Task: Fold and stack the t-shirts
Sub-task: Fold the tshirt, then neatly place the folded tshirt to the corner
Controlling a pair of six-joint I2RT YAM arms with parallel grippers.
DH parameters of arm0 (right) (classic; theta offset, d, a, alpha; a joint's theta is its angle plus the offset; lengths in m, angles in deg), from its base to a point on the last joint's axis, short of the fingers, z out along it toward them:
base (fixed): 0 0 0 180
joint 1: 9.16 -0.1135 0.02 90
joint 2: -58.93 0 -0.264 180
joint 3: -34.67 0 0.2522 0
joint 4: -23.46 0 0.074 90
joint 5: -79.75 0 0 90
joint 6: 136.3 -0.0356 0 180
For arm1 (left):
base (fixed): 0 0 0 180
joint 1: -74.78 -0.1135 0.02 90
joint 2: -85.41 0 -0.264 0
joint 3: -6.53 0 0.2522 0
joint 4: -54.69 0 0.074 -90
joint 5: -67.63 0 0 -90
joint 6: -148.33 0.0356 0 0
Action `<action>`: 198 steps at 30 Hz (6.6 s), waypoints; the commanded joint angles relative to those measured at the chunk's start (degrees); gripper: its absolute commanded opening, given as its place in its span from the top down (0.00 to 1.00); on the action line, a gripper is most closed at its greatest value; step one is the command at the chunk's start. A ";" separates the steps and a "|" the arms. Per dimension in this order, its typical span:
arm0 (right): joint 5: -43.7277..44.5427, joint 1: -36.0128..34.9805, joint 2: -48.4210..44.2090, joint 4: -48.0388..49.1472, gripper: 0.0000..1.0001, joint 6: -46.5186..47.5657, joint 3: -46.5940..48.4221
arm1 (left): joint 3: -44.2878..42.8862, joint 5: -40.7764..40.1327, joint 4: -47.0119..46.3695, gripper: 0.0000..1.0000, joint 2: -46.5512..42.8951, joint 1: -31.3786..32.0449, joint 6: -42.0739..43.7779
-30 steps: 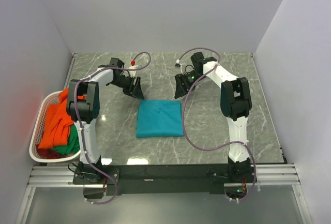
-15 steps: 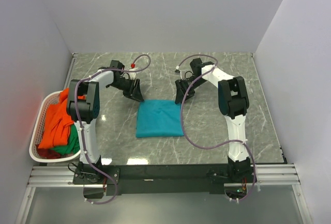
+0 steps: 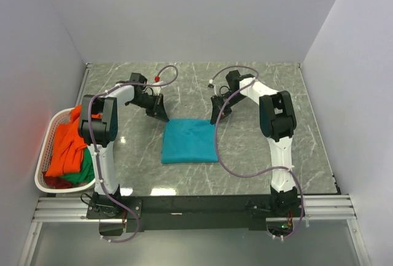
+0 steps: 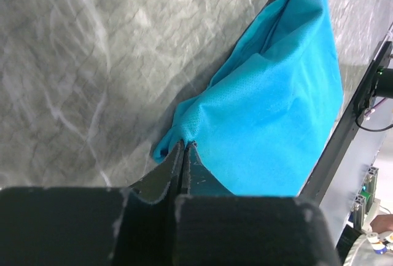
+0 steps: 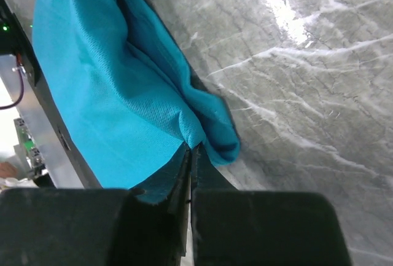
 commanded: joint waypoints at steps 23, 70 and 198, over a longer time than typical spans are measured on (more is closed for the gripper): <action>7.69 2.76 -3.10 6.81 0.36 -8.83 8.21 | -1.58 -4.32 -9.67 0.65 -3.23 -3.86 -5.83; -12.80 -11.39 -11.04 45.65 1.00 -50.58 -29.84 | 29.53 17.24 -33.02 0.88 -10.10 6.86 -32.96; 20.25 12.78 -23.25 17.88 0.06 -15.42 -13.06 | -36.38 -64.42 3.25 0.00 19.43 -14.58 -12.06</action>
